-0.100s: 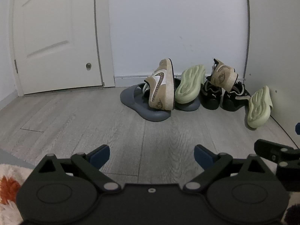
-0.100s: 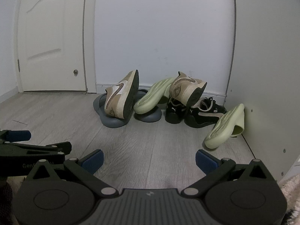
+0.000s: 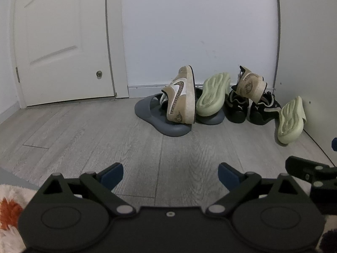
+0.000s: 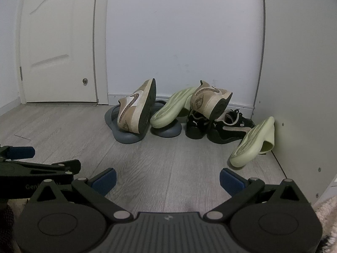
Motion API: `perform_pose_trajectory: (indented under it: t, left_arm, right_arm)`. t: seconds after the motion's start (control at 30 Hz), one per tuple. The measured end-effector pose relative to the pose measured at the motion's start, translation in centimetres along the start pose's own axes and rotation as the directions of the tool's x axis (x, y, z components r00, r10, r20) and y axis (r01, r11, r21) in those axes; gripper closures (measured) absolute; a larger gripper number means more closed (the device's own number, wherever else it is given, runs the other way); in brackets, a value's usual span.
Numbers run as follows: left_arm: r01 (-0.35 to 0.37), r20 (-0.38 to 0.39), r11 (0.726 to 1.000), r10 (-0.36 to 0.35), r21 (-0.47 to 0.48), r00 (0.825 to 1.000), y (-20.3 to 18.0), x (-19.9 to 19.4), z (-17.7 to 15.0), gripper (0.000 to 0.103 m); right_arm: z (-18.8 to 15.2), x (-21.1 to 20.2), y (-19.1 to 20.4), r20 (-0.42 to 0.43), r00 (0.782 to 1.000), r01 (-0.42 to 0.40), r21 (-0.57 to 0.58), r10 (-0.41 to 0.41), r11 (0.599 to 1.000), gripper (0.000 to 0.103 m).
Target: Organize scattered shoes
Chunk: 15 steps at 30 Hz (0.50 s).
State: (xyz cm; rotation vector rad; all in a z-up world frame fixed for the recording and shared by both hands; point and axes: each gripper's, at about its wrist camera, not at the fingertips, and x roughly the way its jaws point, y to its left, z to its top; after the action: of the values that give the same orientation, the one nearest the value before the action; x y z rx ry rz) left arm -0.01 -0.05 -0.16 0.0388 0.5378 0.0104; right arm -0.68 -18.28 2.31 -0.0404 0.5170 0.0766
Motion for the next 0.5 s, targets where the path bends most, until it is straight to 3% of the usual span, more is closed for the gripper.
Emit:
perform_pose_trajectory:
  t: [0.5]
  left_arm:
    - [-0.006,-0.002,1.0,0.006,0.008,1.0,-0.74,0.01,0.05,0.005]
  right_arm:
    - [-0.17,0.52,-0.06,-0.002,1.0,-0.002,-0.005,0.002,1.0,0.0]
